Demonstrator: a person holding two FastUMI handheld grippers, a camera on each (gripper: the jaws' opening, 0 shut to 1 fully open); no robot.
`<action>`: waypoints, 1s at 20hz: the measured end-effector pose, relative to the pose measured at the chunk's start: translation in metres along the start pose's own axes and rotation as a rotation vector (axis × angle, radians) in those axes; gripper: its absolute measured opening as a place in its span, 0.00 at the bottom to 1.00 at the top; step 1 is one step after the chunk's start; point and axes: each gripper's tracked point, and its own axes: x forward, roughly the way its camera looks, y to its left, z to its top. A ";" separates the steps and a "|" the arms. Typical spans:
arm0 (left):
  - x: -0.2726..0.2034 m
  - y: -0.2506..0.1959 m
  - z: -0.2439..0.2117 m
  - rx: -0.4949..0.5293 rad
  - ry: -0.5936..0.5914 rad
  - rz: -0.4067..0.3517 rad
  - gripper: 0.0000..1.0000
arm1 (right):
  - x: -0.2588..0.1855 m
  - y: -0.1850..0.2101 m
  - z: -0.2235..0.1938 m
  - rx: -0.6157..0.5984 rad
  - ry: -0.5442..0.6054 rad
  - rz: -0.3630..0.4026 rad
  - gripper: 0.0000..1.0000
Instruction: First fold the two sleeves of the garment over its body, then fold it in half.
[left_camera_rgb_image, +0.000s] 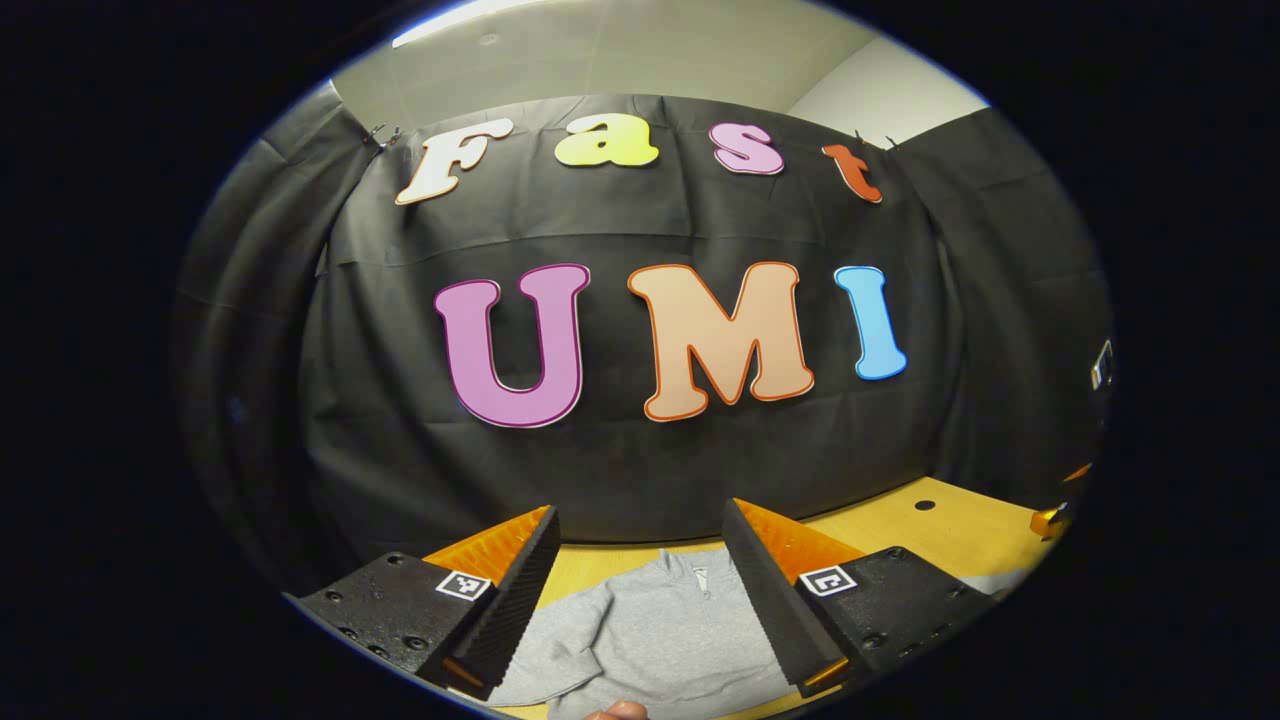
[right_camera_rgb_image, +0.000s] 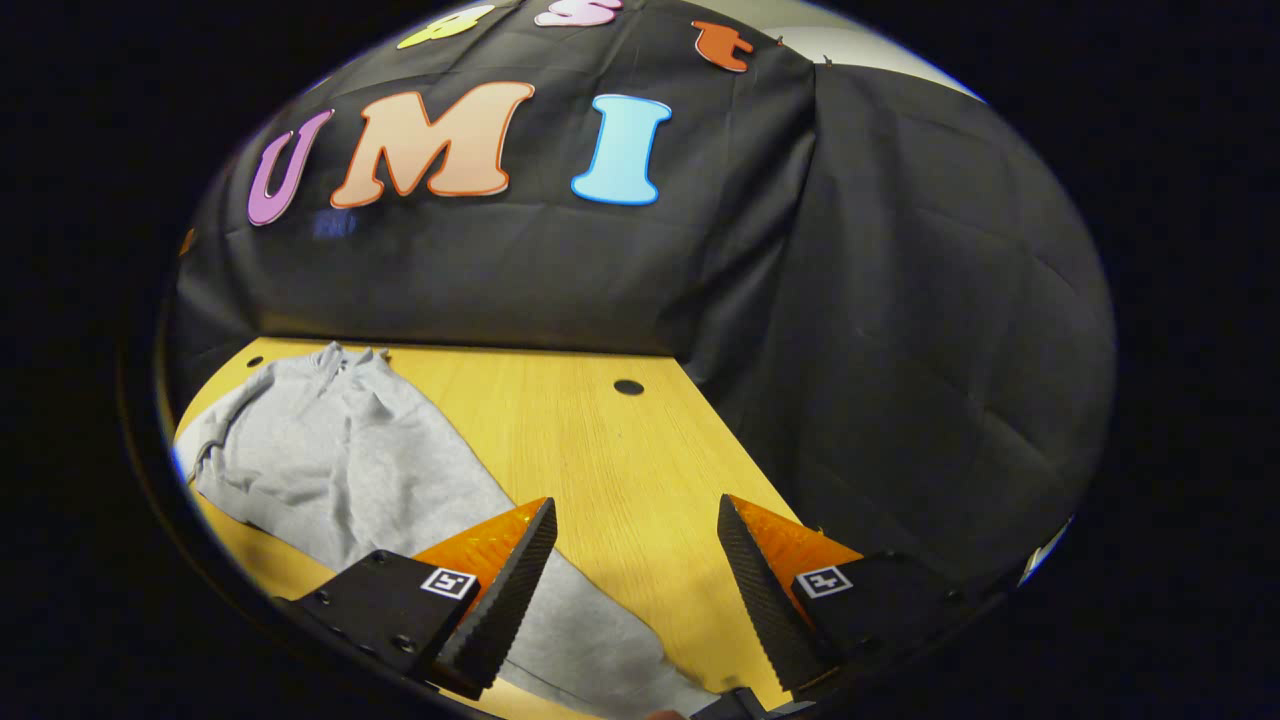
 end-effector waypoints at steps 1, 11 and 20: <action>0.001 -0.004 0.000 0.001 0.003 -0.003 0.95 | 0.002 -0.004 -0.014 0.001 0.033 -0.001 1.00; 0.012 -0.050 0.007 0.016 -0.005 -0.067 0.95 | -0.007 -0.020 -0.123 -0.002 0.327 0.040 1.00; 0.009 -0.077 0.003 0.013 0.008 -0.061 0.95 | -0.012 0.000 -0.163 0.032 0.498 0.191 1.00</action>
